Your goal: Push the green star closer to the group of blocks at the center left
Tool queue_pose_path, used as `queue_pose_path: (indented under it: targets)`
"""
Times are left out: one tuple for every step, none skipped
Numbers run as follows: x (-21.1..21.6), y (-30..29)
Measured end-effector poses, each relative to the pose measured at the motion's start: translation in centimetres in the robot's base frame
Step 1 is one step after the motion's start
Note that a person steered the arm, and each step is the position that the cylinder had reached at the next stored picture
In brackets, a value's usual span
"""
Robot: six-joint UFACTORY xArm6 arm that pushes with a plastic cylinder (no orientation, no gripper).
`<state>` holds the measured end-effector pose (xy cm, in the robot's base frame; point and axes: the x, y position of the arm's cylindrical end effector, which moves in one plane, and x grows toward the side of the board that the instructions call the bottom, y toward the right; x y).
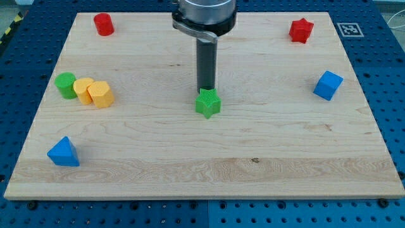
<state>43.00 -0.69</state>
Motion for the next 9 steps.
queue_pose_path:
  targets:
    - [0.0,-0.9]
    - [0.0,1.3]
    - [0.0,3.8]
    - [1.2,4.6]
    - [2.7,3.6]
    - [4.0,1.4]
    - [4.9,-1.0]
    - [5.1,-3.8]
    - [5.1,-6.3]
